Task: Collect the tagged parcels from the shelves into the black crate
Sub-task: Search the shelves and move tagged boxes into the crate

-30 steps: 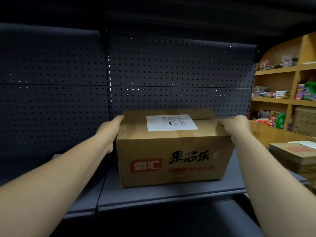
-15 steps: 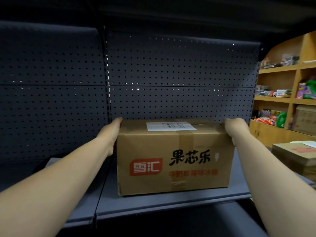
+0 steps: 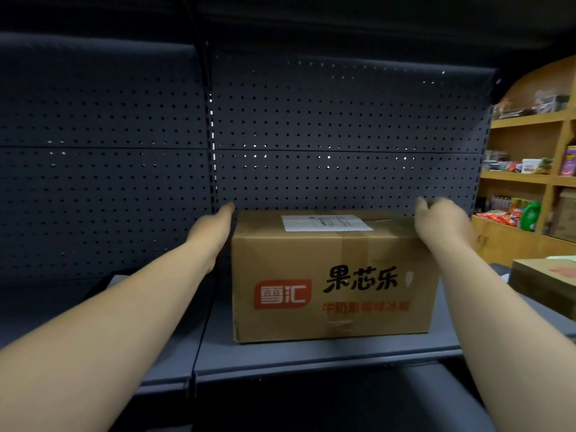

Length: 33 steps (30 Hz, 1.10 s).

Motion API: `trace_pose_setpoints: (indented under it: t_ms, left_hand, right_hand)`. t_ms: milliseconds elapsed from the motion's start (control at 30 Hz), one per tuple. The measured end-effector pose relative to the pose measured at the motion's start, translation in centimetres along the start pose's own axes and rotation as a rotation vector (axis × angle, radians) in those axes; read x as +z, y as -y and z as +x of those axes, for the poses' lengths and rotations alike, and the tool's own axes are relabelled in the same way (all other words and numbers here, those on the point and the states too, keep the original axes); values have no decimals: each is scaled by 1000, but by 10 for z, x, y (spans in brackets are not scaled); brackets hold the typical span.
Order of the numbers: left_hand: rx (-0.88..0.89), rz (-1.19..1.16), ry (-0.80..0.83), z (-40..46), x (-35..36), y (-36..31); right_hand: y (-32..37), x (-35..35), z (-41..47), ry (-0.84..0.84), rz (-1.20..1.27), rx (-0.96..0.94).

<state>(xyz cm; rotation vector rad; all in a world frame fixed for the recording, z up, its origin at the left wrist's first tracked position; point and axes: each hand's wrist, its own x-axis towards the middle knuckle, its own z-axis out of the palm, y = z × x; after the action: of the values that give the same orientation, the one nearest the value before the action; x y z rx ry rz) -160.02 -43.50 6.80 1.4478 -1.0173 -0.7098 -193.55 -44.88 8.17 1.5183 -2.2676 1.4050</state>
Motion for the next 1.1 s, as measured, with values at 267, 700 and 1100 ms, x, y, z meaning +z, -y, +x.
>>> trace_pose_setpoints:
  t_ms: [267, 700, 1100]
  left_hand:
    - [465, 713, -267, -21, -56, 12]
    - [612, 1250, -326, -56, -203, 60]
    - [436, 1343, -318, -101, -400, 143]
  right_hand:
    - [59, 9, -76, -138, -15, -426]
    - [176, 50, -247, 45, 44, -644]
    - [276, 107, -451, 324, 70, -723]
